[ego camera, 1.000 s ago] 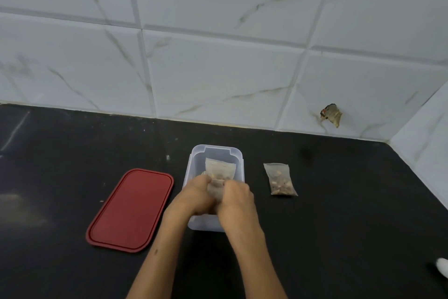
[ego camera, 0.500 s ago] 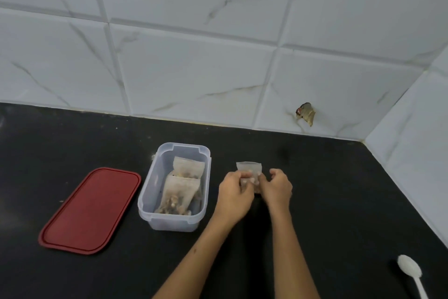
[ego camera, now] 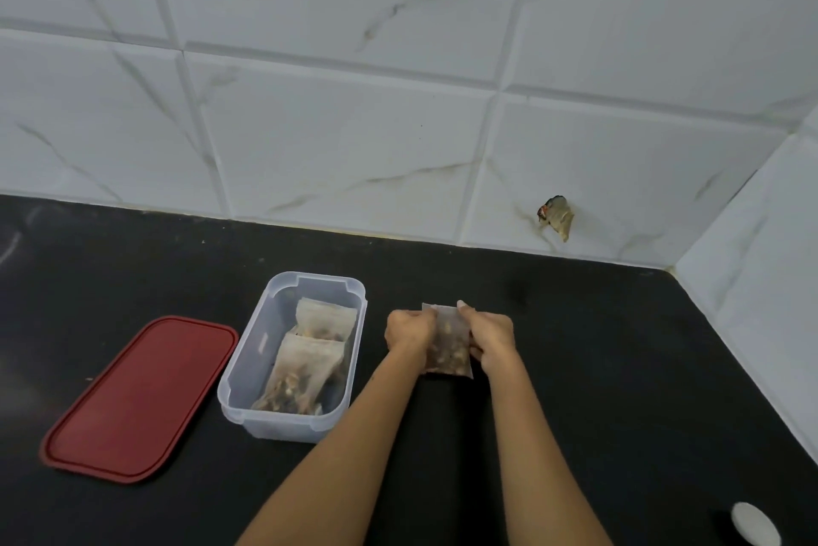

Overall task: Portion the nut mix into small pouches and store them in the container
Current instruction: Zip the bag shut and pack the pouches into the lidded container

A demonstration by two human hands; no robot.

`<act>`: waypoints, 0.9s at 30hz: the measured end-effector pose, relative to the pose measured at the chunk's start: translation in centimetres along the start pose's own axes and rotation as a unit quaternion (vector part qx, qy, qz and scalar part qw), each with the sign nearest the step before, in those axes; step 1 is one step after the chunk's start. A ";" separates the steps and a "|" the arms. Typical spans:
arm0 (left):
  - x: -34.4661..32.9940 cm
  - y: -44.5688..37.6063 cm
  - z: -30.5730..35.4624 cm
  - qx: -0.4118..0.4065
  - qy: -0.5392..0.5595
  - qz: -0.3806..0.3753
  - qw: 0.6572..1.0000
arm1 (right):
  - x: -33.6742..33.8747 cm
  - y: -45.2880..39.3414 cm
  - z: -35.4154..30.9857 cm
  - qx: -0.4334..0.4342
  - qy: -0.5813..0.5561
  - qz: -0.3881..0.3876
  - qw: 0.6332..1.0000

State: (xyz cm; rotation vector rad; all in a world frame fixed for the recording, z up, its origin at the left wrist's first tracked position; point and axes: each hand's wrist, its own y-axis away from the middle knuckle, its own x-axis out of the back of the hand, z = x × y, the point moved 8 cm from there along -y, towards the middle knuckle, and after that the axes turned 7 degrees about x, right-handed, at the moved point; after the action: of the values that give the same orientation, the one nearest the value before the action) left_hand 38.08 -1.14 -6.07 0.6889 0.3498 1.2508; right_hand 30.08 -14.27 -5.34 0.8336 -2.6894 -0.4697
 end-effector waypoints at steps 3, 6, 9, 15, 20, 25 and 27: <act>-0.2 0.8 0.8 -0.037 0.026 -0.037 0.998 | 0.5 1.4 -1.1 0.026 -0.061 -0.013 0.998; 1.0 3.3 3.1 -0.134 0.023 -0.037 0.990 | 0.8 3.5 -3.3 0.076 -0.086 -0.023 0.993; 3.7 6.6 6.1 -0.255 -0.001 -0.008 0.967 | 0.0 5.8 -5.9 0.130 -0.111 -0.047 0.984; 12.2 9.0 8.6 -0.323 -0.033 0.090 0.941 | -4.9 10.2 -9.8 0.244 -0.017 -0.117 0.963; 17.5 7.6 6.7 -0.265 -0.201 0.186 0.924 | -10.2 11.9 -8.5 0.273 0.216 -0.118 0.930; 19.0 4.6 4.8 -0.211 -0.275 0.184 0.920 | -13.7 14.0 -7.8 0.297 0.426 -0.065 0.852; 18.7 4.2 5.0 -0.203 -0.289 0.165 0.921 | -13.9 14.6 -7.8 0.284 0.454 -0.056 0.842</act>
State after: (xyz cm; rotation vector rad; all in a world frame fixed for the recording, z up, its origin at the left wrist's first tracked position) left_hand 43.49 15.80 2.64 0.7347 -0.5240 1.3133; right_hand 36.69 3.51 5.00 1.0132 -1.8534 0.6193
